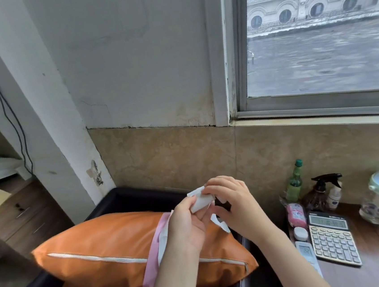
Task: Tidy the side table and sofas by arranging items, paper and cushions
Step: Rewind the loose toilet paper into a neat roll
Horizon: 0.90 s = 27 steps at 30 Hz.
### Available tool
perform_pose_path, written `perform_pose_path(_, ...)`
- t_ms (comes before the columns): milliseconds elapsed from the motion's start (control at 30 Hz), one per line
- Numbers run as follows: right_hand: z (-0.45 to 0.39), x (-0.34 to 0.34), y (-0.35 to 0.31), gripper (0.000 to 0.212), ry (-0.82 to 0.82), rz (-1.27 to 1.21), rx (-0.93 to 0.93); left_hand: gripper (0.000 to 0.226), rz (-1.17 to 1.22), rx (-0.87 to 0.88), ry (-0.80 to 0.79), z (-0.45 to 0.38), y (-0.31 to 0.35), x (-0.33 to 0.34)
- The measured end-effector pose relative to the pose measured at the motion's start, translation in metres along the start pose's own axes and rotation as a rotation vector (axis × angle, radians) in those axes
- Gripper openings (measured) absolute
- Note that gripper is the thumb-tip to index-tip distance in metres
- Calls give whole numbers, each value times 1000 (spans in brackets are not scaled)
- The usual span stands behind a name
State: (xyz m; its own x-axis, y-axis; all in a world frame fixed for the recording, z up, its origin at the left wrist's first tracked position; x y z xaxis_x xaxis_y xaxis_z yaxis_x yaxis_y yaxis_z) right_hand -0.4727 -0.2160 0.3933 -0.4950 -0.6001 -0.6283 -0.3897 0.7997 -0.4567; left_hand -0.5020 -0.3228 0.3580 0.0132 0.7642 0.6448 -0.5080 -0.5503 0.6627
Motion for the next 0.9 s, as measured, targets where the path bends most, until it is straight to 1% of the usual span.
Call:
perform_pose_path(33,1,1,1,31,0,11,2,23,0,-7,-4,-1,0,-1)
perform_pose_path(100,2,-2,-2,23,65,22,-15,24,-21,-38,-13,-2,-1,-1)
perform_pose_path(167,1,-7,-5,21,130,-1,-28,27,-35,-75,-41,-2,-3,1)
perform_pose_path(233,1,-7,-4,20,141,-58,0,33,-15,-98,-90,-2,-3,6)
perform_pose_path(300,0,-5,1,23,116,-138,71,37,22,-104,-122,-2,-3,9)
perform_pose_path(400,1,-3,7,28,77,-265,216,37,37,-45,-121,-4,1,10)
perform_pose_path(467,1,-4,8,17,84,-304,275,36,-1,10,-120,-3,3,12)
perform_pose_path(533,0,-5,10,10,113,-334,320,41,-48,45,-148,0,5,15)
perform_pose_path(600,0,-6,12,9,152,-354,374,42,-119,90,-189,2,6,18)
perform_pose_path(633,0,-6,11,10,172,-351,388,37,-166,116,-186,1,6,18)
perform_pose_path(700,-1,-8,6,16,217,-278,344,28,-214,164,-116,-2,8,13)
perform_pose_path(767,-3,-9,-4,27,224,-142,197,27,-235,195,-49,-4,9,9)
perform_pose_path(833,-5,-3,-13,40,141,-15,43,27,-226,206,-10,-4,11,7)
perform_pose_path(900,-5,6,-12,48,43,28,-2,26,-167,203,1,-4,13,5)
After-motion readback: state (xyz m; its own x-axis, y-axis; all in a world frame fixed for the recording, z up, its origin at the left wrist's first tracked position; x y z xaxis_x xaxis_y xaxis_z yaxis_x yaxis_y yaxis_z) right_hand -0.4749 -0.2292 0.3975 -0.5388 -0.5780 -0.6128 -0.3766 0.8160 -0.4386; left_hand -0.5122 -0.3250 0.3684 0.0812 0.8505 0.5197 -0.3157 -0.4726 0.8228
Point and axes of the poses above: each hand's wrist, its own z-axis away from the middle knuckle, its own x-axis out of the palm, y = z × x, the point moved 7 cm from there along -z, towards the middle knuckle, and after that the axes turned 4 degrees about -y, right-handed, at the moved point
